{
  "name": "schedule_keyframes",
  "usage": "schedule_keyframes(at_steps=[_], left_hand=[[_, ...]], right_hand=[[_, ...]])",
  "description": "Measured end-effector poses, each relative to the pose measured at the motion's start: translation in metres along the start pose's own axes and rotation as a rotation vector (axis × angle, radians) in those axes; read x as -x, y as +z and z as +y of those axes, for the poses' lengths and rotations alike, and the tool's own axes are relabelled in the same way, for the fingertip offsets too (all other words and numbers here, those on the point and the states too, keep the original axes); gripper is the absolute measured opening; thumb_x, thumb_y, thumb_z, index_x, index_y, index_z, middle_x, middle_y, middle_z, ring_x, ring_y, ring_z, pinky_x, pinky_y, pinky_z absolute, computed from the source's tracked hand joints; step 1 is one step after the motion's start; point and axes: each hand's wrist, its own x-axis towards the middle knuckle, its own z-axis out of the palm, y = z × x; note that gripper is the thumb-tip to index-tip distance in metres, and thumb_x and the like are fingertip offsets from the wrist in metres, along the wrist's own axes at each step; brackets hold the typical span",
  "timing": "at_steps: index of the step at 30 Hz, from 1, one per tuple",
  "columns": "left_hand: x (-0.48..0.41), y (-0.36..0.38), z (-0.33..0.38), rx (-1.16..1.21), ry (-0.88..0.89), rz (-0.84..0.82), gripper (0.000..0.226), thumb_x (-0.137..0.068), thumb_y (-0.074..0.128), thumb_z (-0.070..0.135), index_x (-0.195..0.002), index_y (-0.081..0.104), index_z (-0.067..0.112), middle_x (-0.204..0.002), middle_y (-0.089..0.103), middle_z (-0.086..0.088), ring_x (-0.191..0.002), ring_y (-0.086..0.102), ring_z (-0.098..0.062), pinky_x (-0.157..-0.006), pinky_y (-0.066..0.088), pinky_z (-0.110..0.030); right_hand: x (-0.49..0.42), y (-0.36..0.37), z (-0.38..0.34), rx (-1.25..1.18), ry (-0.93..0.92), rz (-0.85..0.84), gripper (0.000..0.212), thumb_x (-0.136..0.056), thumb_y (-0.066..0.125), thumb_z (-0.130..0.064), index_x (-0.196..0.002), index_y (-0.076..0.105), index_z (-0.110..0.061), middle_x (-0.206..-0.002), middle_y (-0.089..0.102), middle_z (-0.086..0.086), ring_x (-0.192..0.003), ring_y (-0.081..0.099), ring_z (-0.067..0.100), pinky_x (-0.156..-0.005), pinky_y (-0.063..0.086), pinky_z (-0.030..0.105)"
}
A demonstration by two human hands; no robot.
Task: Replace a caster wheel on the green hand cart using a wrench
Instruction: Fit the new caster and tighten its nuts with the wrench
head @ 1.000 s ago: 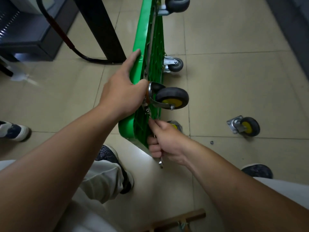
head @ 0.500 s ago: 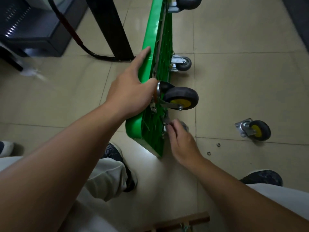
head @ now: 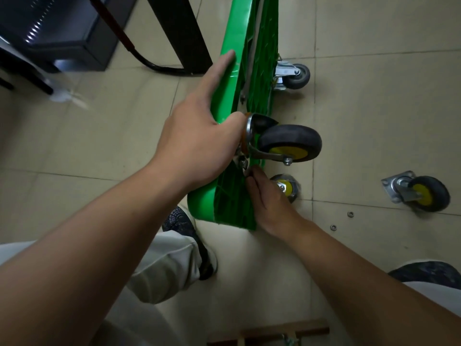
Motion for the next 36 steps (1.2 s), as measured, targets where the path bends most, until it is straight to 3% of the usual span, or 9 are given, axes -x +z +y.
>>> schedule_keyframes(at_steps=[6, 9, 11, 15, 18, 21, 24, 34, 36], left_hand=[[-0.001, 0.002, 0.001, 0.015, -0.019, 0.013, 0.077, -0.080, 0.056, 0.032, -0.147, 0.032, 0.061, -0.122, 0.064, 0.016, -0.090, 0.071, -0.015, -0.081, 0.061, -0.047], [0.000, 0.002, 0.003, 0.017, -0.032, 0.023, 0.077, -0.077, 0.054, 0.036, -0.145, 0.032, 0.063, -0.128, 0.061, 0.017, -0.098, 0.069, -0.016, -0.088, 0.059, -0.045], [0.002, 0.003, 0.006, 0.017, -0.039, 0.026, 0.077, -0.076, 0.054, 0.037, -0.145, 0.032, 0.063, -0.129, 0.059, 0.017, -0.103, 0.068, -0.016, -0.091, 0.058, -0.044], [0.004, 0.003, 0.009, 0.001, -0.040, 0.022, 0.077, -0.075, 0.053, 0.039, -0.145, 0.031, 0.063, -0.125, 0.066, 0.008, -0.100, 0.068, -0.020, -0.091, 0.057, -0.046], [0.006, 0.002, 0.009, 0.007, -0.040, 0.010, 0.076, -0.077, 0.054, 0.039, -0.145, 0.031, 0.064, -0.123, 0.066, 0.007, -0.097, 0.069, -0.020, -0.089, 0.058, -0.046], [0.005, 0.001, 0.008, 0.020, -0.033, -0.003, 0.076, -0.078, 0.055, 0.038, -0.146, 0.030, 0.064, -0.120, 0.066, 0.006, -0.092, 0.070, -0.019, -0.086, 0.059, -0.046], [0.003, 0.002, 0.006, 0.030, -0.026, -0.004, 0.076, -0.078, 0.055, 0.039, -0.146, 0.031, 0.063, -0.121, 0.066, 0.008, -0.093, 0.070, -0.018, -0.086, 0.060, -0.046], [-0.002, 0.000, -0.001, 0.036, -0.014, -0.005, 0.076, -0.081, 0.057, 0.034, -0.146, 0.032, 0.062, -0.119, 0.063, 0.020, -0.088, 0.071, -0.011, -0.081, 0.061, -0.044], [-0.002, 0.000, -0.001, 0.035, -0.017, -0.004, 0.076, -0.080, 0.058, 0.033, -0.146, 0.033, 0.063, -0.118, 0.064, 0.021, -0.087, 0.071, -0.012, -0.081, 0.061, -0.044]], right_hand=[[0.013, 0.007, -0.025, -0.069, 0.188, 0.046, 0.028, -0.108, 0.034, -0.035, -0.101, 0.056, -0.020, -0.088, 0.061, -0.006, -0.085, 0.059, 0.009, -0.077, 0.047, 0.030], [0.019, 0.006, -0.057, -0.152, 0.360, 0.012, 0.034, -0.107, 0.030, -0.046, -0.098, 0.056, -0.026, -0.069, 0.060, -0.009, -0.065, 0.060, 0.016, -0.060, 0.048, 0.034], [0.018, -0.001, -0.083, -0.409, 0.595, -0.051, 0.040, -0.106, 0.027, -0.052, -0.096, 0.050, -0.021, -0.046, 0.043, -0.007, -0.040, 0.041, 0.015, -0.043, 0.036, 0.026], [0.014, -0.012, -0.113, -0.723, 0.842, -0.065, 0.041, -0.106, 0.029, -0.053, -0.088, 0.041, -0.018, -0.045, 0.024, -0.005, -0.036, 0.021, 0.009, -0.037, 0.022, 0.015], [0.026, -0.001, -0.108, -0.601, 0.768, -0.004, 0.045, -0.104, 0.030, -0.056, -0.088, 0.043, -0.017, -0.050, 0.027, -0.004, -0.037, 0.025, 0.011, -0.041, 0.022, 0.018], [0.047, 0.009, -0.080, -0.100, 0.490, 0.086, 0.051, -0.103, 0.030, -0.057, -0.085, 0.054, -0.017, -0.062, 0.054, -0.006, -0.057, 0.055, 0.016, -0.052, 0.043, 0.029], [0.058, 0.000, -0.046, 0.137, 0.313, 0.159, 0.037, -0.105, 0.034, -0.047, -0.095, 0.057, -0.019, -0.076, 0.061, -0.002, -0.069, 0.059, 0.012, -0.064, 0.049, 0.040], [0.005, -0.009, -0.011, 0.136, -0.003, 0.086, 0.031, -0.102, 0.030, -0.046, -0.095, 0.049, -0.023, -0.073, 0.054, -0.012, -0.068, 0.056, 0.005, -0.058, 0.039, 0.017], [0.001, -0.011, -0.007, 0.108, -0.027, 0.058, 0.029, -0.105, 0.032, -0.041, -0.094, 0.049, -0.020, -0.074, 0.055, -0.008, -0.068, 0.056, 0.009, -0.059, 0.040, 0.023]])
